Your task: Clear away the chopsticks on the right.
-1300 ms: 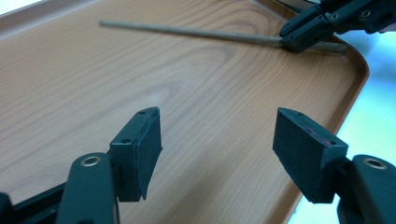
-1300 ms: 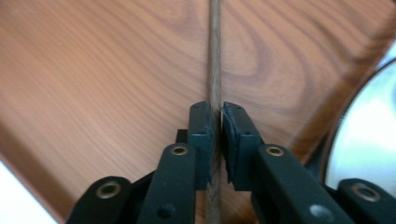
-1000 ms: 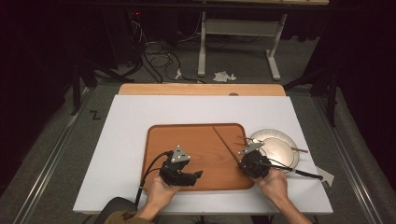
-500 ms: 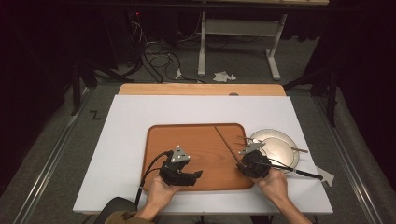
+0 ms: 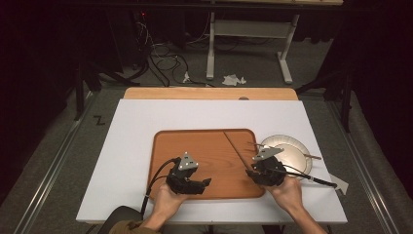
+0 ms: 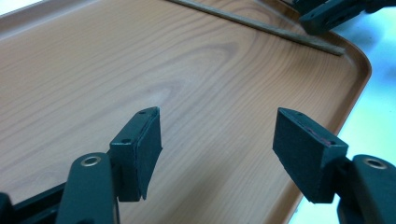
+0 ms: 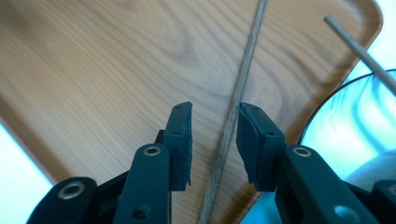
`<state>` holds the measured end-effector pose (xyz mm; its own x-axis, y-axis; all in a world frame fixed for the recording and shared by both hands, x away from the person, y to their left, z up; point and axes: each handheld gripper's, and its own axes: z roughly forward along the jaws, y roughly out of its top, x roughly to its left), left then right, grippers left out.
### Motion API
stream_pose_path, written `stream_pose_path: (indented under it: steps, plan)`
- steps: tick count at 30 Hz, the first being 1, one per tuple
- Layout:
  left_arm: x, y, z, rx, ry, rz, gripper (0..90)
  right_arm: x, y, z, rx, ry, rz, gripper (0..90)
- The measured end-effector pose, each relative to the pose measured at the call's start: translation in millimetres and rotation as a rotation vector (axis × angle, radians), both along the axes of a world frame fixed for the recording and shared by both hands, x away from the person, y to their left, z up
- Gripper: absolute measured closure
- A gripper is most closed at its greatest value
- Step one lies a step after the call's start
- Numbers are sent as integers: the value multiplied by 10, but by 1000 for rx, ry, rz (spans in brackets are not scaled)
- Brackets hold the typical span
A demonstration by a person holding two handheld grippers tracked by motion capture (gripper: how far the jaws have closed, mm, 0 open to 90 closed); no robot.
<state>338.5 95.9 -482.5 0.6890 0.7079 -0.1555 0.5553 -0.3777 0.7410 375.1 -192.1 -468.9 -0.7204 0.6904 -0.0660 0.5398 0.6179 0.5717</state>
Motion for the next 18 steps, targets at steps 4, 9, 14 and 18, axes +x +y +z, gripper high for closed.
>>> stream_pose_path:
  steps: [4, 9, 14, 18]
  plan:
    - [10, -2, -3, -1, 1, 2, 326, -13, -34, 57, 32, -7, 17, 655]
    - [8, 11, 2, 1, 0, 2, 326, -25, -84, 131, 66, -8, 38, 655]
    - [17, 12, 0, -1, 3, 4, 326, -33, -160, 234, 90, -13, 36, 664]
    - [16, 17, 1, -5, 2, 10, 326, -5, -246, 312, 96, -39, 34, 661]
